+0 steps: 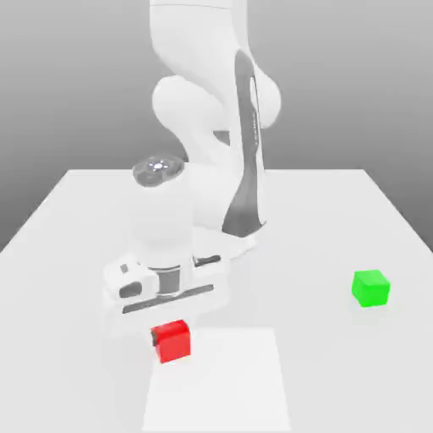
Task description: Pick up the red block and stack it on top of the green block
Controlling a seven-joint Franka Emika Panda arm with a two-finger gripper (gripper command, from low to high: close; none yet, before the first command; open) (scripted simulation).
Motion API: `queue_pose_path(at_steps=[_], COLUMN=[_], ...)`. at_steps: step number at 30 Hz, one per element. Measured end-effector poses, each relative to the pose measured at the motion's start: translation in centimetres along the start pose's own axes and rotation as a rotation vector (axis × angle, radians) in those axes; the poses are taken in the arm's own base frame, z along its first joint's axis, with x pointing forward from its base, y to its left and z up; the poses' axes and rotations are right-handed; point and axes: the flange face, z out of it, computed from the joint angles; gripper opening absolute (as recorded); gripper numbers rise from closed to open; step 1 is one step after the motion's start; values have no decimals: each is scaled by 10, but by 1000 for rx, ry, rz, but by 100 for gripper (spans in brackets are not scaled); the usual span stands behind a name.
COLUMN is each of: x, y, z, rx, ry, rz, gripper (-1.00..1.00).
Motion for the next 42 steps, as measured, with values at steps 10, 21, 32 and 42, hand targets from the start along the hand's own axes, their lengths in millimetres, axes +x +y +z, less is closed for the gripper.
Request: queue_pose_path(at_steps=[10,21,32,42], x=[1,-108,-276,-280], y=[1,-202,-294,-294], z=[-62,-87,-66,-40], rx=[1,15,-4,-1], ry=[1,-5,0,1], rz=[1,-983,-1812,-1827], gripper=[-100,-100,-100,100])
